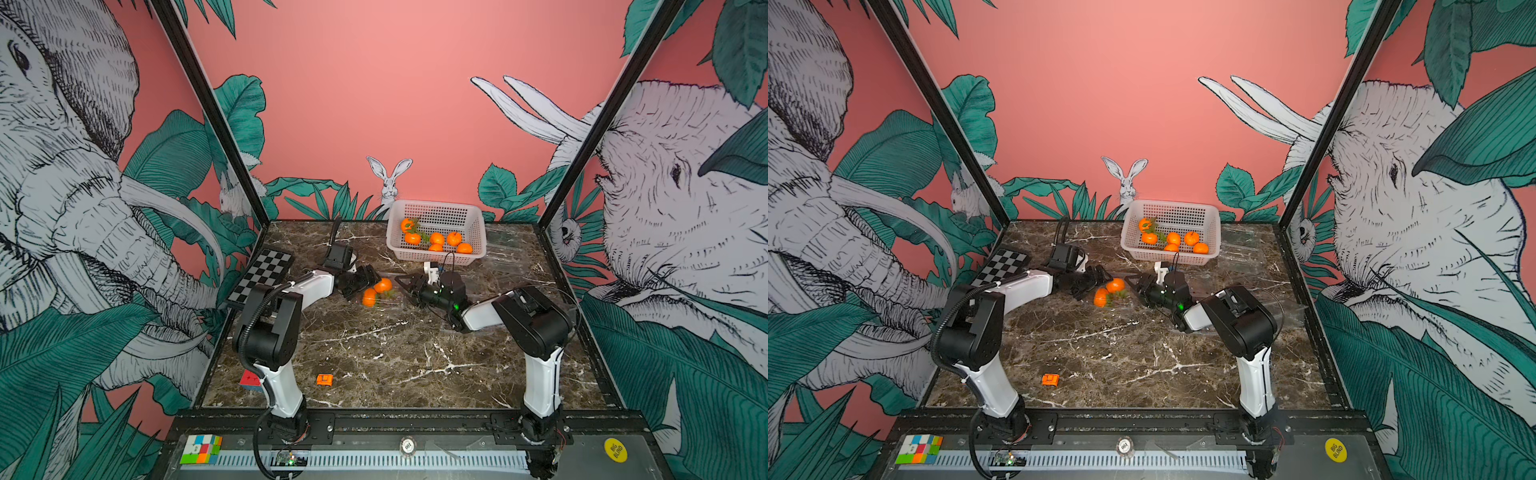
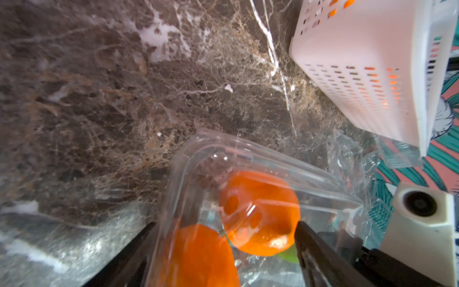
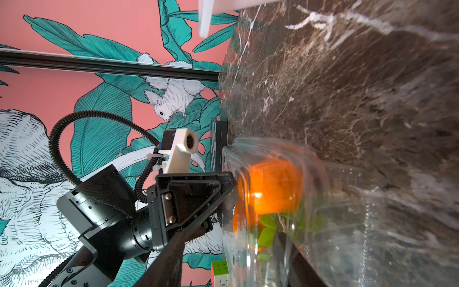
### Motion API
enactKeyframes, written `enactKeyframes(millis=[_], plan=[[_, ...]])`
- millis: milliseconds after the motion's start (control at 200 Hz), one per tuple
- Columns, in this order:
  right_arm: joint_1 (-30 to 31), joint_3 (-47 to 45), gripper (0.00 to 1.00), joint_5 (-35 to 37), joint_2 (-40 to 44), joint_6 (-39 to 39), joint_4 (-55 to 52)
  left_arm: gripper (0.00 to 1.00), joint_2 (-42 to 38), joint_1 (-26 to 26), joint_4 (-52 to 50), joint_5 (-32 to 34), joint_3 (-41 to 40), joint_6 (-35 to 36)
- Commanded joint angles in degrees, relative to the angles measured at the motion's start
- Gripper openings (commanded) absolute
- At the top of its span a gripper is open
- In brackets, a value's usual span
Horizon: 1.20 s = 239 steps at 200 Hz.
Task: Take oranges out of containers
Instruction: Open the packing box at the center of the board.
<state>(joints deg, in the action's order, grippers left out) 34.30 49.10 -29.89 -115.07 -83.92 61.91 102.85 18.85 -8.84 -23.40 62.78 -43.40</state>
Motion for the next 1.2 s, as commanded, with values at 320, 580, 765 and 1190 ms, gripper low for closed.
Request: enactKeyframes(millis=[320, 580, 765, 1190], plan=[[6.73, 5.46, 0.56, -7.64, -3.23, -5.26, 9.18, 0.86, -0.36, 3.98, 5.99, -9.07, 1.13, -7.01], [6.96, 4.94, 0.57, -9.09, -2.48, -4.71, 8.15, 0.87, 0.61, 3.99, 7.28, -9.6, 1.83, -8.2], [6.43, 3.56, 0.57, -8.21, -0.46, -2.91, 5.76, 0.87, -0.15, 2.68, 5.41, -9.26, 1.78, -7.4], [4.3, 3.48, 0.6, -7.99, 1.85, -1.14, 1.34, 0.99, -7.01, -5.89, 5.29, -14.62, -0.47, -9.31]])
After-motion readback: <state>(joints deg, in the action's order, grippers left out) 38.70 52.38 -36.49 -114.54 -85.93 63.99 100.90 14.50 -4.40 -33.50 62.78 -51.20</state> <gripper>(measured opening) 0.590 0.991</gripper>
